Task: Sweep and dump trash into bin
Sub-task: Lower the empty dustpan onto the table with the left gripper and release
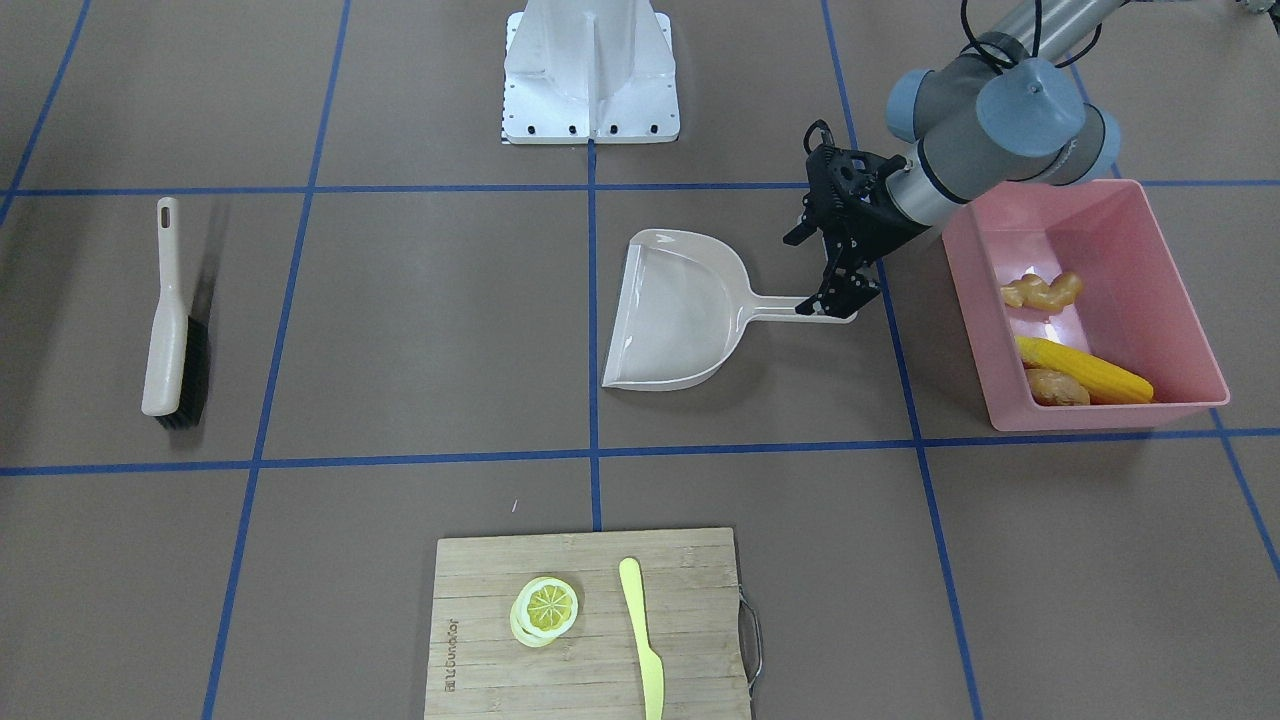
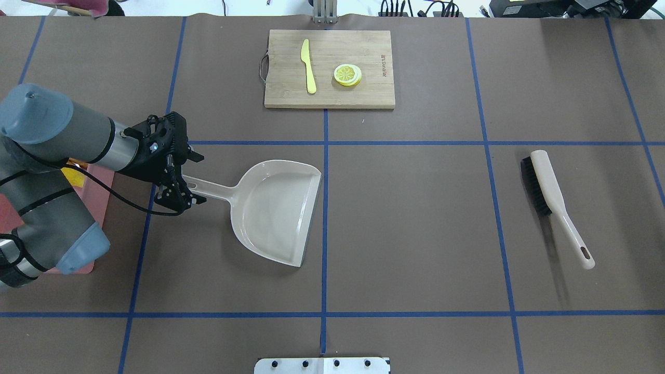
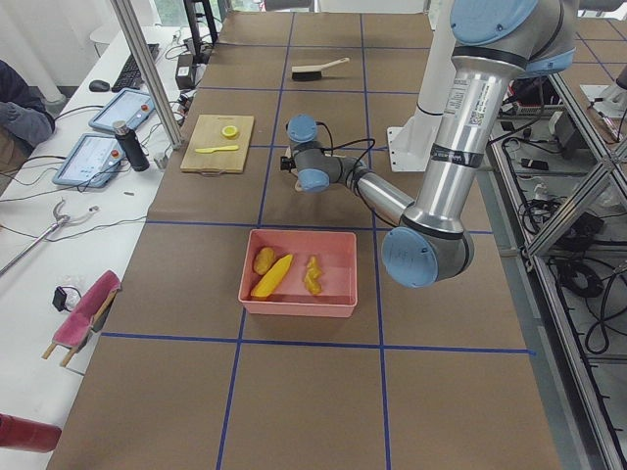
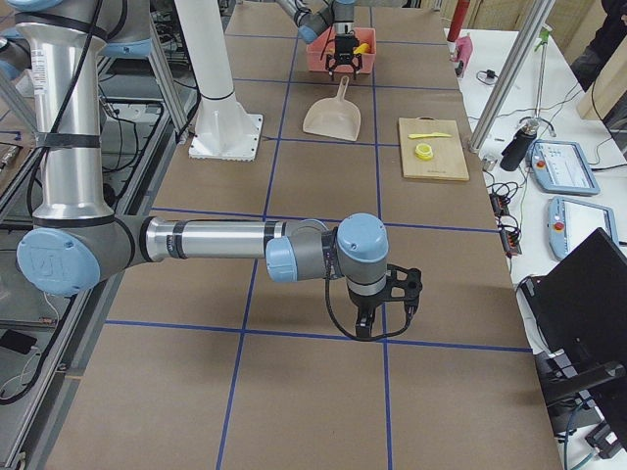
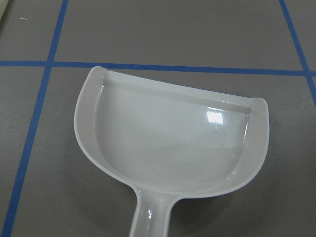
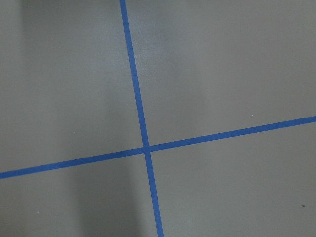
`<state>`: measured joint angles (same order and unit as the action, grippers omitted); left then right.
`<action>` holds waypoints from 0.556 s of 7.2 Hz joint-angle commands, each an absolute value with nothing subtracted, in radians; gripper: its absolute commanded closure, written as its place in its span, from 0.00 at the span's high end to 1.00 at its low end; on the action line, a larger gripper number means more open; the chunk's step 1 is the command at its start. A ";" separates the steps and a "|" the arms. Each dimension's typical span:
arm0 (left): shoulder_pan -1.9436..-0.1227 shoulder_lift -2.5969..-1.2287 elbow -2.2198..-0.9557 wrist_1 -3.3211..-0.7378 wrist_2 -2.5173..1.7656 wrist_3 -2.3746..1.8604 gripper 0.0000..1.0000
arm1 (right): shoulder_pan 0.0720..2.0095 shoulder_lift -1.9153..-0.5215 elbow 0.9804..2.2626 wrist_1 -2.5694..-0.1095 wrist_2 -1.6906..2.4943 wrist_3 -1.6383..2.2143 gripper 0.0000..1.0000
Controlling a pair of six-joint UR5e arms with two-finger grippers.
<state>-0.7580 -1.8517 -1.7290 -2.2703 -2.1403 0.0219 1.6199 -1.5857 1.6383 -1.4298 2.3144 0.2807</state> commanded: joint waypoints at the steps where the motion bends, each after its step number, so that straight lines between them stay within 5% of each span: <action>1: -0.876 -1.818 -1.739 -2.120 -2.049 -0.186 0.98 | 1.618 -1.585 1.638 -1.428 2.315 0.282 1.00; 4: -1.242 -1.631 -1.723 -1.914 -2.142 -0.193 0.98 | 1.615 -1.585 1.644 -1.427 2.315 0.282 1.00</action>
<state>-1.0722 -1.7016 -1.7327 -2.0022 -2.0721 -0.1924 1.6169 -1.5847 1.6421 -1.4268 2.3148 0.2822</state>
